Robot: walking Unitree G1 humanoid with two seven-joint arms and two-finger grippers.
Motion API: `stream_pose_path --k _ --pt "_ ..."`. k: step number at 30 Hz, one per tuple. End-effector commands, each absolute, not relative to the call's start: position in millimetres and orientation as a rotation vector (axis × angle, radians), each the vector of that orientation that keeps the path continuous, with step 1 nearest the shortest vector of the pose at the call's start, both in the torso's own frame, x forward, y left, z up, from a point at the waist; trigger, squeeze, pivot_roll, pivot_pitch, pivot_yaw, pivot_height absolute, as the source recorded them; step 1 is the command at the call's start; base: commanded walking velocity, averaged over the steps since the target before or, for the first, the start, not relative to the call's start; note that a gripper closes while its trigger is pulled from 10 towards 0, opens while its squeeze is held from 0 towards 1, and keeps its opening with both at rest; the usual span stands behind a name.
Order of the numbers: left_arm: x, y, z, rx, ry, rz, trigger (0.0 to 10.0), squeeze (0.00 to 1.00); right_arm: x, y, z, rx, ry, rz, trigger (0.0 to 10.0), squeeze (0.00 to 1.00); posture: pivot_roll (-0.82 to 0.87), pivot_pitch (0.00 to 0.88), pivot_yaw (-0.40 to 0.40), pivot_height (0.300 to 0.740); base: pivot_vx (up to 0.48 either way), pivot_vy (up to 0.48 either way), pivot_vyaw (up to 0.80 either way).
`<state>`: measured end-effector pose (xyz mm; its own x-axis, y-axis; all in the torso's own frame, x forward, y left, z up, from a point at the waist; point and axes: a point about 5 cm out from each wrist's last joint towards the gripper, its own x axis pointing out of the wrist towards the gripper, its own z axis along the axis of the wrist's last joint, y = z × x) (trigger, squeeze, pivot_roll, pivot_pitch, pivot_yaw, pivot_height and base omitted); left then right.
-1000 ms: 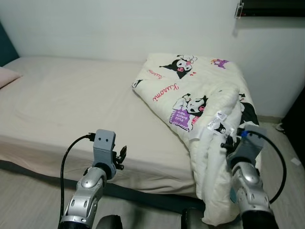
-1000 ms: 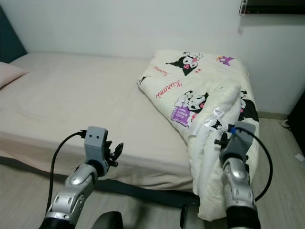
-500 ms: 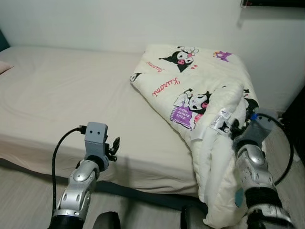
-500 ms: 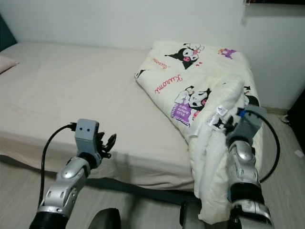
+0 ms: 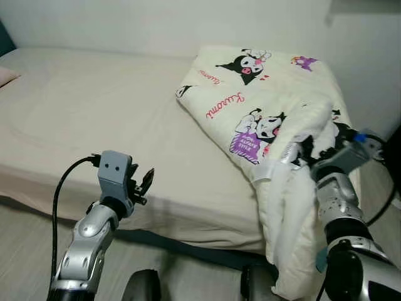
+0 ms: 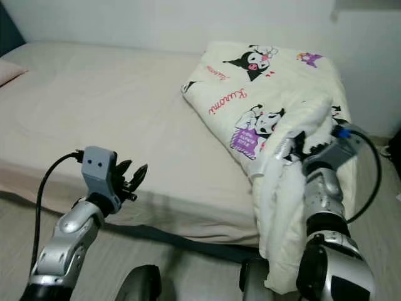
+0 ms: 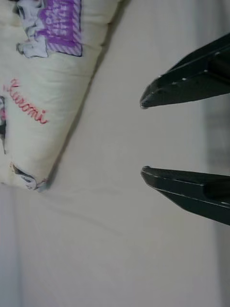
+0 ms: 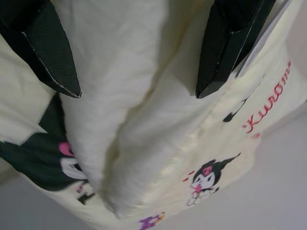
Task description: Clean up the room
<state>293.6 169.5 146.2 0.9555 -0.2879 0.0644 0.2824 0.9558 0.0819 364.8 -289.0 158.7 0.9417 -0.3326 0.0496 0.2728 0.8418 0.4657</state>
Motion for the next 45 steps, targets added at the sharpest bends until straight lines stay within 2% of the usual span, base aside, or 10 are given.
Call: stream_pose_path --k 1,3,4,17,18,20,21,22,35,45 --pt "288.9 168.6 146.7 0.089 -0.070 -0.333 10.0 0.00 363.8 -290.6 152.1 0.531 -0.113 -0.354 10.0 1.00 0.10 0.176 0.020 0.576 0.000 0.000 0.00" --pt "286.8 165.4 146.8 0.103 -0.072 -0.366 10.0 0.00 362.7 -290.2 143.8 0.575 -0.070 -0.375 10.0 1.00 0.10 0.175 0.020 0.576 0.000 0.000 0.00" --pt "284.7 162.3 146.8 0.114 -0.072 -0.396 10.0 0.00 361.8 -289.3 136.7 0.617 -0.034 -0.392 10.0 0.00 0.10 0.175 0.020 0.576 0.000 0.000 0.00" --pt "288.3 166.0 152.1 0.167 -0.084 -0.403 10.0 0.00 362.6 -288.7 131.7 0.750 -0.011 -0.376 9.8 0.00 0.11 0.173 0.027 0.576 0.000 0.000 0.00" --pt "289.9 167.9 154.0 0.171 -0.090 -0.397 10.0 0.00 363.5 -288.5 133.7 0.727 -0.013 -0.366 4.3 0.00 0.11 0.173 0.026 0.576 0.000 0.000 0.00" --pt "290.8 168.8 155.3 0.174 -0.094 -0.395 10.0 0.00 364.1 -288.3 135.0 0.712 -0.015 -0.361 4.0 0.00 0.11 0.173 0.024 0.576 0.000 0.000 0.00" --pt "291.2 168.8 156.8 0.176 -0.099 -0.396 10.0 0.00 364.6 -288.0 136.0 0.687 -0.013 -0.356 1.8 0.00 0.11 0.173 0.023 0.576 0.000 0.000 0.00" --pt "291.2 168.0 158.1 0.178 -0.106 -0.400 10.0 0.00 364.9 -287.8 136.8 0.668 -0.014 -0.353 0.7 0.00 0.11 0.175 0.019 0.576 0.000 0.000 0.00" --pt "291.5 177.1 162.7 0.182 -0.129 -0.354 10.0 0.00 370.9 -277.5 143.8 0.543 -0.017 -0.269 0.0 0.00 0.10 0.169 -0.002 0.576 0.000 0.000 0.00" --pt "301.1 211.8 174.0 0.101 -0.168 -0.107 10.0 0.00 388.6 -201.9 151.9 0.145 0.019 0.207 0.0 0.00 0.09 0.160 -0.013 0.576 0.000 0.000 0.00"
